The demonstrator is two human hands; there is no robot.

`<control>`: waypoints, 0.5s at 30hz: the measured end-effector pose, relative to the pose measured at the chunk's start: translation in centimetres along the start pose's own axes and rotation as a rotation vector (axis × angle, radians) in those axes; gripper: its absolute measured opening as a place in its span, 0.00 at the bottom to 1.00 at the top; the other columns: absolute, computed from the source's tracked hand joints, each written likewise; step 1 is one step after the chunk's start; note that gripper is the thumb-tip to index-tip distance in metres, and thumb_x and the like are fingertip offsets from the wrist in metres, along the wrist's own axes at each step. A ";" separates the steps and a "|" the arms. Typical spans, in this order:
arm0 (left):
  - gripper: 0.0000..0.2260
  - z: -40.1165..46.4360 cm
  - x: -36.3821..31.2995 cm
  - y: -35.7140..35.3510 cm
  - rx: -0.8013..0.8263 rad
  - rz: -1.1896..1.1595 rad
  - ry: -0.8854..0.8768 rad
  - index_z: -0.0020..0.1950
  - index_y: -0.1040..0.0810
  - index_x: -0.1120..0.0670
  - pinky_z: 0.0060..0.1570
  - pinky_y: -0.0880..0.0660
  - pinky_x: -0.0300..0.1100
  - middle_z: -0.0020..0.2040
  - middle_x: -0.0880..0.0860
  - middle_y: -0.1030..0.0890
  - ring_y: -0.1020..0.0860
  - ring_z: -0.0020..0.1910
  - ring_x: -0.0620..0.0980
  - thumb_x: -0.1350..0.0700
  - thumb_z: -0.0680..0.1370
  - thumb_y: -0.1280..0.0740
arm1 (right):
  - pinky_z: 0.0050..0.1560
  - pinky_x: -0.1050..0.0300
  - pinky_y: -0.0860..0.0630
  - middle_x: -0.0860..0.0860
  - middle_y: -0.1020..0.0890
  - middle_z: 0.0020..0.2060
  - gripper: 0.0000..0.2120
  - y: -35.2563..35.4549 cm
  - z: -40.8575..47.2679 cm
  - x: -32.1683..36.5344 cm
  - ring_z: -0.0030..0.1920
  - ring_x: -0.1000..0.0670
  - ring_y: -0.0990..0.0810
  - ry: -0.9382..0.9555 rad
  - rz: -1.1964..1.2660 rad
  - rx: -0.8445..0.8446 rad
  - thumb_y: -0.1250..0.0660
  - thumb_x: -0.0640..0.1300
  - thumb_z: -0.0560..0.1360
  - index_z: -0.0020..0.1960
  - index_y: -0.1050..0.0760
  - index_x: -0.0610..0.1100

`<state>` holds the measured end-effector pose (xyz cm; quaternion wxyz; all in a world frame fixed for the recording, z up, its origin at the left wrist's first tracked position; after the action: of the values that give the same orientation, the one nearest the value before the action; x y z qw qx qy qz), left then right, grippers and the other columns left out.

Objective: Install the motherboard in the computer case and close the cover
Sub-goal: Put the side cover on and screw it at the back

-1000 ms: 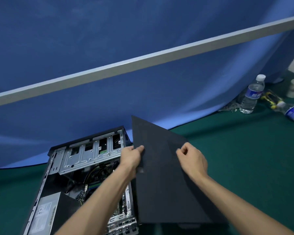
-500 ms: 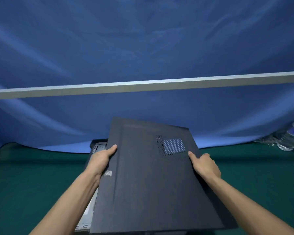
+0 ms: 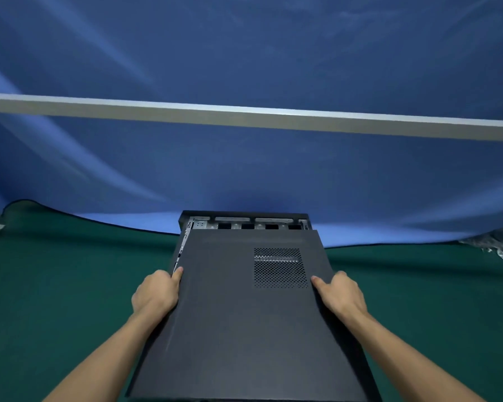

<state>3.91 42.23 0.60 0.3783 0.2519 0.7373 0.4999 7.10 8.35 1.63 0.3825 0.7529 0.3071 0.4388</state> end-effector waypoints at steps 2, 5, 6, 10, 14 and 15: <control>0.23 0.2 0.1 -0.2 -0.007 0.066 -0.027 0.36 0.30 0.56 0.40 0.31 0.44 0.41 0.54 0.23 0.26 0.41 0.56 0.41 0.81 0.49 | 0.38 0.57 0.30 0.43 0.20 0.49 0.27 -0.5 0.5 -0.2 0.44 0.43 0.24 -0.004 -0.014 0.032 0.36 0.60 0.76 0.57 0.29 0.35; 0.23 0.4 -0.1 -0.3 -0.020 0.130 -0.049 0.37 0.30 0.56 0.41 0.31 0.43 0.45 0.55 0.21 0.27 0.40 0.56 0.41 0.81 0.50 | 0.35 0.58 0.32 0.43 0.20 0.48 0.30 -0.9 1.0 -0.1 0.43 0.43 0.23 0.004 -0.046 0.063 0.35 0.61 0.75 0.59 0.29 0.34; 0.23 0.5 -0.2 -0.4 -0.022 0.141 -0.052 0.37 0.30 0.56 0.41 0.31 0.43 0.46 0.55 0.20 0.27 0.40 0.55 0.42 0.81 0.50 | 0.37 0.58 0.31 0.43 0.20 0.49 0.30 -1.0 1.1 0.0 0.45 0.43 0.22 0.010 -0.060 0.067 0.36 0.61 0.75 0.59 0.29 0.34; 0.23 0.7 -0.3 -0.2 -0.037 0.267 -0.096 0.40 0.26 0.56 0.40 0.32 0.42 0.47 0.54 0.19 0.24 0.42 0.55 0.44 0.82 0.52 | 0.43 0.56 0.29 0.43 0.20 0.52 0.28 -1.0 1.0 0.7 0.52 0.42 0.21 0.065 -0.204 0.043 0.41 0.62 0.77 0.59 0.30 0.36; 0.25 0.7 -0.1 -0.3 -0.075 0.433 -0.177 0.46 0.21 0.55 0.38 0.32 0.41 0.47 0.52 0.18 0.20 0.46 0.54 0.45 0.83 0.54 | 0.39 0.58 0.29 0.45 0.18 0.50 0.27 -1.2 0.6 1.0 0.50 0.45 0.19 0.158 -0.441 -0.060 0.50 0.62 0.80 0.57 0.30 0.38; 0.25 0.8 -0.2 -0.3 -0.077 0.456 -0.186 0.45 0.21 0.55 0.38 0.31 0.41 0.47 0.52 0.18 0.20 0.46 0.53 0.46 0.83 0.54 | 0.38 0.58 0.29 0.45 0.18 0.48 0.27 -1.3 0.6 1.0 0.49 0.46 0.18 0.172 -0.470 -0.078 0.52 0.62 0.80 0.56 0.30 0.39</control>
<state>4.64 42.38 0.18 0.3312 0.4420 0.6037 0.5748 7.89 9.69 0.76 0.4749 0.6054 0.4880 0.4119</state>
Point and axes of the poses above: each hand's wrist, its own z-axis towards the middle knuckle, its own y-axis out of the back of the hand, x = y × z, the point moved 1 cm from there along z, towards the middle knuckle
